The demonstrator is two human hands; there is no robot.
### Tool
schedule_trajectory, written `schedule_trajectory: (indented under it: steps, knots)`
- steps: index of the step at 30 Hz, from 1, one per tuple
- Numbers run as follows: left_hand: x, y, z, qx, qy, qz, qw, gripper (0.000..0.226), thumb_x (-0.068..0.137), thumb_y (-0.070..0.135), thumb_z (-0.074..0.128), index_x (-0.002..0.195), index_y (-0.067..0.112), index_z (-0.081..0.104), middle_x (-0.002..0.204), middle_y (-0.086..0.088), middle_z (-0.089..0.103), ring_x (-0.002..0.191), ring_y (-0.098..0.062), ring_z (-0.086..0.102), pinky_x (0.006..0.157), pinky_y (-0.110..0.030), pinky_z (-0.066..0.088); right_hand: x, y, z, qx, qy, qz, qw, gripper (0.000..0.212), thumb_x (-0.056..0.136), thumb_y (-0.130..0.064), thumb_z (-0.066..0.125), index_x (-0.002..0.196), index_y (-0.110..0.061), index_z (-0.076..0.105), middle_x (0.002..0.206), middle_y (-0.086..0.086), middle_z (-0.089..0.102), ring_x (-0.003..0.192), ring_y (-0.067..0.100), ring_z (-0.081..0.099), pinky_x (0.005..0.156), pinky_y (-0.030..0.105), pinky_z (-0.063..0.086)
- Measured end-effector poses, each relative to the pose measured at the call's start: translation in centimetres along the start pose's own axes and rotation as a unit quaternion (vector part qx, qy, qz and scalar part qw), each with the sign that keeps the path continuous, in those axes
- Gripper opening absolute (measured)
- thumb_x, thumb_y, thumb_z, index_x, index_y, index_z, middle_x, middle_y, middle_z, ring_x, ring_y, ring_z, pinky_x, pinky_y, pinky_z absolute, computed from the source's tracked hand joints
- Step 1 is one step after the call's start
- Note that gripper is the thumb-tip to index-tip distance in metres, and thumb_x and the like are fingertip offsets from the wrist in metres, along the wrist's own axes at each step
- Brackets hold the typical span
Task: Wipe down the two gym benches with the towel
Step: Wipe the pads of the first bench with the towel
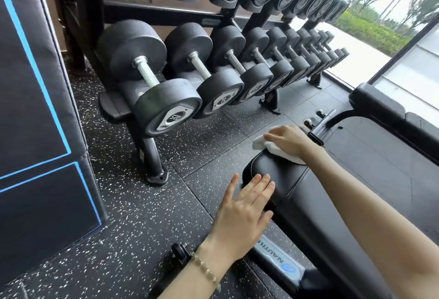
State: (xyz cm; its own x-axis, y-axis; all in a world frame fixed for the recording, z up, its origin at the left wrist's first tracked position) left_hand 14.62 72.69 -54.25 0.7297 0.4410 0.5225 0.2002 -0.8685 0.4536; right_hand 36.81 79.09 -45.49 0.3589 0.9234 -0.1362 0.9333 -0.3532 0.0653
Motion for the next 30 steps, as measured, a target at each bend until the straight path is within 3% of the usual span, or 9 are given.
schedule_trajectory:
  steps: [5,8,11,16,21,25,28,30]
  knots:
    - [0.1,0.1,-0.4,0.005,-0.013,-0.006,1.0,0.051,0.095,0.038,0.038,0.142,0.018,0.037,0.149,0.003,0.037,0.138,-0.009,0.03,0.112,-0.048,0.011,-2.3,-3.1,0.3,0.036,0.009,-0.06,0.998,0.036,0.086,-0.062,0.024,0.064,-0.041,0.045,0.078,-0.01,0.06,0.081,0.02,0.058,0.08,0.038,0.044]
    - [0.3,0.4,-1.0,0.02,-0.021,-0.013,1.0,0.051,0.096,0.04,0.036,0.142,0.018,0.038,0.147,0.003,0.04,0.136,-0.009,0.034,0.112,-0.047,0.01,-3.6,-4.6,0.3,0.065,0.028,-0.096,0.993,0.041,0.091,-0.054,0.029,0.064,-0.031,0.049,0.071,-0.007,0.056,0.074,0.017,0.054,0.078,0.039,0.042]
    - [0.0,0.3,-1.9,-0.015,0.007,-0.011,1.0,0.045,0.095,0.036,0.04,0.134,0.016,0.05,0.142,0.002,0.047,0.135,-0.01,0.037,0.113,-0.045,0.015,-4.5,-5.5,0.4,0.055,0.059,-0.151,0.985,0.039,0.099,-0.039,0.041,0.08,-0.013,0.064,0.078,0.002,0.061,0.08,0.021,0.056,0.081,0.037,0.036]
    - [-2.9,-0.8,-3.2,-0.043,0.073,-0.039,0.996,0.036,0.094,0.025,0.046,0.124,0.012,0.059,0.134,-0.001,0.055,0.132,-0.011,0.041,0.112,-0.038,0.025,-4.7,-5.8,0.3,0.052,0.056,-0.121,0.99,0.038,0.097,-0.041,0.041,0.082,-0.017,0.066,0.081,-0.002,0.06,0.088,0.023,0.055,0.085,0.038,0.035]
    - [-4.9,-3.3,-4.5,-0.027,0.078,-0.139,0.987,0.04,0.095,0.026,0.04,0.13,0.013,0.054,0.137,-0.001,0.052,0.133,-0.012,0.038,0.115,-0.032,0.016,-8.4,-8.5,0.8,0.051,0.049,-0.146,0.987,0.043,0.089,-0.055,0.035,0.105,-0.033,0.068,0.108,-0.013,0.059,0.103,0.014,0.048,0.097,0.038,0.029]
    - [-5.3,-4.4,-4.9,-0.015,0.078,-0.168,0.983,0.039,0.094,0.025,0.039,0.128,0.012,0.054,0.134,-0.001,0.055,0.13,-0.014,0.041,0.114,-0.029,0.016,-12.0,-9.4,2.5,-0.057,0.133,-0.124,0.982,0.032,0.088,-0.042,0.052,0.115,-0.029,0.06,0.129,0.006,0.052,0.109,0.036,0.052,0.099,0.054,0.04]
    - [-5.0,-4.4,-4.8,-0.005,0.063,-0.164,0.984,0.04,0.094,0.026,0.038,0.129,0.012,0.054,0.134,-0.001,0.055,0.131,-0.014,0.041,0.114,-0.026,0.012,-15.6,-9.0,4.2,-0.106,0.213,-0.099,0.966,0.056,0.08,-0.032,0.07,0.132,-0.023,0.051,0.14,0.019,0.045,0.111,0.045,0.052,0.096,0.059,0.041]
    - [-4.8,-4.2,-4.5,-0.004,0.052,-0.158,0.986,0.041,0.094,0.025,0.037,0.13,0.012,0.053,0.135,-0.001,0.054,0.131,-0.014,0.041,0.114,-0.027,0.011,-17.2,-9.2,5.4,-0.148,0.219,-0.071,0.962,0.076,0.071,-0.029,0.078,0.139,-0.023,0.044,0.143,0.021,0.041,0.115,0.047,0.05,0.096,0.06,0.04]
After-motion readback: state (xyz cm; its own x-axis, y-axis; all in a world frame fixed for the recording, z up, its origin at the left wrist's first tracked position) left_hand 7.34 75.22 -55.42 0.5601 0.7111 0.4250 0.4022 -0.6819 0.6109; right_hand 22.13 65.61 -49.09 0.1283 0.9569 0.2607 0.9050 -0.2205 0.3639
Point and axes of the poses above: each hand's wrist, its own x-axis towards the middle knuckle, its own z-axis out of the palm, y = z × x, the point moved 3 cm from there along x, towards the middle knuckle
